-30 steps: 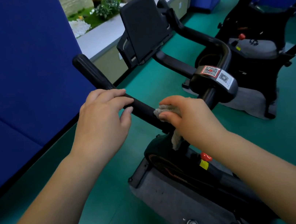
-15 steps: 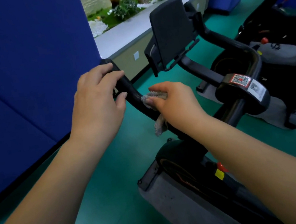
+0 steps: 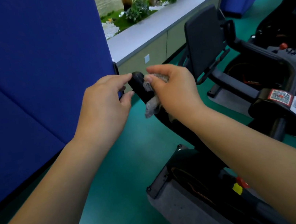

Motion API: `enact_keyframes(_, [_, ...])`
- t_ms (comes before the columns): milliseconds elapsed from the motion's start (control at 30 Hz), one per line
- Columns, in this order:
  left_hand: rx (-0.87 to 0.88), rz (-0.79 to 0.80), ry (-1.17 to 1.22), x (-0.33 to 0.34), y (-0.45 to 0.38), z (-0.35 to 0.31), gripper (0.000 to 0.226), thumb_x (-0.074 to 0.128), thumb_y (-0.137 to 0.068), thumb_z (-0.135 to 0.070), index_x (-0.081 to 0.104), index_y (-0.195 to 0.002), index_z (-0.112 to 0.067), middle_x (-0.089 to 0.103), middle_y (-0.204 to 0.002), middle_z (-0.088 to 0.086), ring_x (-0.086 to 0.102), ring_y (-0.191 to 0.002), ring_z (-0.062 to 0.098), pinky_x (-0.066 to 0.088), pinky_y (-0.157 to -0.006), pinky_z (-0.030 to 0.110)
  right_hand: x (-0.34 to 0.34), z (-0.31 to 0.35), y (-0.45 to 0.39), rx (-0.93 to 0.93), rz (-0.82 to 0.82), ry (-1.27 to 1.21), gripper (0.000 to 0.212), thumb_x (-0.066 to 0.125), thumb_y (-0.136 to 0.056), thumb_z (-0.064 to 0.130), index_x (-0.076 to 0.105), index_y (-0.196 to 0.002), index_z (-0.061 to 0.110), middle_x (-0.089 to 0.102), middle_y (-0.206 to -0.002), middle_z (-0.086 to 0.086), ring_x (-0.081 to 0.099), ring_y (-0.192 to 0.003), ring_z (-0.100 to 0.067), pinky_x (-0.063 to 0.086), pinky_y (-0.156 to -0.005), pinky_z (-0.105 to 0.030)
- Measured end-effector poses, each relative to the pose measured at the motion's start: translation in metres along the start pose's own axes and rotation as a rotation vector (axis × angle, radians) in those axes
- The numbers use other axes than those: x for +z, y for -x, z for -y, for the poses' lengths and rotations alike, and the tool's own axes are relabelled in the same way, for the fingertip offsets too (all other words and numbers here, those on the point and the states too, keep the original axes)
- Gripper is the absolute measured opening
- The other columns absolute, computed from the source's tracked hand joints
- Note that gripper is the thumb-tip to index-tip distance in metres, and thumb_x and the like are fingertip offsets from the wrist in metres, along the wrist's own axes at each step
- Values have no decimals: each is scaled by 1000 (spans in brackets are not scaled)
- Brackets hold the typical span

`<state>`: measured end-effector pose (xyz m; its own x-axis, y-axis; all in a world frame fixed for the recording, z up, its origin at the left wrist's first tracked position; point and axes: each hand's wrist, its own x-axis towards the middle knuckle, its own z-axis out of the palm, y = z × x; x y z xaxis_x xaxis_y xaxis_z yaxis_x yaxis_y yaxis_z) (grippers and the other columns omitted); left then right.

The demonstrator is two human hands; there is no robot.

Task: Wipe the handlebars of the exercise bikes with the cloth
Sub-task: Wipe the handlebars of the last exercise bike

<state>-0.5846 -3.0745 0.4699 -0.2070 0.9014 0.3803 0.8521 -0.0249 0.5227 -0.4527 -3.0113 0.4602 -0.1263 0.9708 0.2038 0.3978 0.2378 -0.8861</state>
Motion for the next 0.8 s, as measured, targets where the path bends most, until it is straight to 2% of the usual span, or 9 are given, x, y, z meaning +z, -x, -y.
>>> enact_keyframes(100, [24, 8, -12, -5, -3, -1, 35, 60, -89, -14, 62, -122, -25, 64, -112, -5, 58, -95, 13, 45, -85, 24, 7, 13, -14, -40, 22, -19, 26, 62, -90, 25, 67, -115, 18, 61, -96, 15, 55, -86, 7, 39, -74, 2])
enact_keyframes(200, [41, 7, -20, -7, -4, -2, 32, 59, -89, -14, 64, -119, -23, 64, -112, -3, 58, -96, 15, 45, -85, 26, 1, 13, -9, -54, 63, -3, 23, 63, -90, 23, 68, -111, 19, 63, -78, 21, 62, -77, 8, 45, -75, -4])
enact_keyframes(267, [38, -2, -13, -5, -4, -1, 32, 59, -89, -14, 64, -119, -22, 65, -113, -3, 59, -98, 15, 45, -86, 25, -9, 4, 5, -42, 132, -24, 13, 62, -89, 15, 66, -100, 21, 61, -58, 29, 59, -58, 15, 40, -58, 2])
enact_keyframes(300, [36, -6, -9, -4, -4, 0, 32, 59, -89, -13, 64, -120, -22, 64, -113, -4, 59, -98, 15, 46, -87, 26, -14, -3, 14, -38, 162, -15, 14, 63, -89, 12, 65, -98, 23, 60, -57, 33, 58, -55, 17, 39, -55, 3])
enact_keyframes(467, [17, 13, 21, -2, -1, 1, 35, 59, -89, -15, 61, -123, -25, 61, -116, -10, 57, -97, 8, 44, -88, 20, -37, -26, 40, 10, 168, 164, 31, 72, -82, 20, 70, -111, 27, 69, -101, 15, 61, -90, 7, 47, -86, -11])
enact_keyframes(600, [14, 5, 143, -10, 12, -14, 29, 61, -88, -25, 64, -116, -29, 60, -106, -18, 56, -87, -3, 41, -76, 6, -44, -14, 48, -316, 123, 167, 54, 77, -76, 17, 56, -125, 24, 53, -118, 6, 53, -103, 3, 37, -92, -6])
enact_keyframes(667, [-45, 67, 230, -14, 19, -23, 24, 59, -86, -37, 67, -108, -34, 63, -93, -22, 56, -84, -8, 37, -68, 0, -40, -9, 52, -375, 160, 72, 67, 81, -72, 13, 47, -127, 29, 44, -122, 3, 55, -102, 0, 39, -91, -7])
enact_keyframes(733, [-102, 211, 286, -17, 25, -25, 26, 57, -81, -47, 69, -101, -36, 67, -85, -24, 59, -80, -11, 39, -64, 0, -34, -10, 58, -430, 165, 23, 72, 83, -68, 12, 44, -126, 29, 40, -123, 0, 56, -102, -1, 40, -90, -7])
enact_keyframes(800, [-163, 322, 363, -17, 31, -22, 21, 65, -77, -44, 70, -96, -36, 70, -84, -19, 63, -76, -7, 48, -68, 10, -28, -12, 64, -442, 190, -1, 72, 84, -67, 13, 44, -125, 29, 39, -124, 0, 55, -104, -3, 40, -91, -8])
